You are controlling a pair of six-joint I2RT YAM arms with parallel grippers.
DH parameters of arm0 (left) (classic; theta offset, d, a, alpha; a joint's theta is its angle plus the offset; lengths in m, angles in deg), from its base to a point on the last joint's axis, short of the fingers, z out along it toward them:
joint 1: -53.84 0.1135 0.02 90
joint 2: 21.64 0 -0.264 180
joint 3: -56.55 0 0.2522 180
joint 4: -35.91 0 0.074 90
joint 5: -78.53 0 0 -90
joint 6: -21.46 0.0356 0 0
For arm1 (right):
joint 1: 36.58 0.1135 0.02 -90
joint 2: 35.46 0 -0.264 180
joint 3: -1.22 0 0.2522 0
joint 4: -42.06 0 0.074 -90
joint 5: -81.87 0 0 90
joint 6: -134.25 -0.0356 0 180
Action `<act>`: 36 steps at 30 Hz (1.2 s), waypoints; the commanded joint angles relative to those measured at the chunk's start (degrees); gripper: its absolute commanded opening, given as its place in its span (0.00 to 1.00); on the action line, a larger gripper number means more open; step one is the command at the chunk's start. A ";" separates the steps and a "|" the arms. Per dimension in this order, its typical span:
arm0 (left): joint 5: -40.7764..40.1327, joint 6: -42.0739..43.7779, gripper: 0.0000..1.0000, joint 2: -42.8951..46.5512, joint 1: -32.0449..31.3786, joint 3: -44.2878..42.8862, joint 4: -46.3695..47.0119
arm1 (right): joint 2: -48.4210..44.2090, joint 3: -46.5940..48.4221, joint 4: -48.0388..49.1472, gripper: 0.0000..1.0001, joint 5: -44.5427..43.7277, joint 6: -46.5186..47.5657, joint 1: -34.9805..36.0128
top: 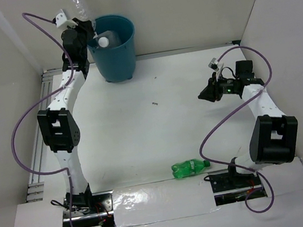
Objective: Put the plastic bottles in the bin
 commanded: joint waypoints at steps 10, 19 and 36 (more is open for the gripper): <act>-1.63 5.35 0.00 -1.13 1.22 -3.23 -1.79 | 1.06 0.06 -0.40 0.35 0.44 0.95 -0.38; 1.71 9.57 0.30 -2.45 0.17 -3.23 -5.39 | 1.06 -1.00 0.13 0.39 0.44 0.95 -0.38; -5.74 5.90 0.84 3.71 0.25 -1.65 -10.12 | 0.01 -2.58 0.13 0.40 0.97 1.48 -0.38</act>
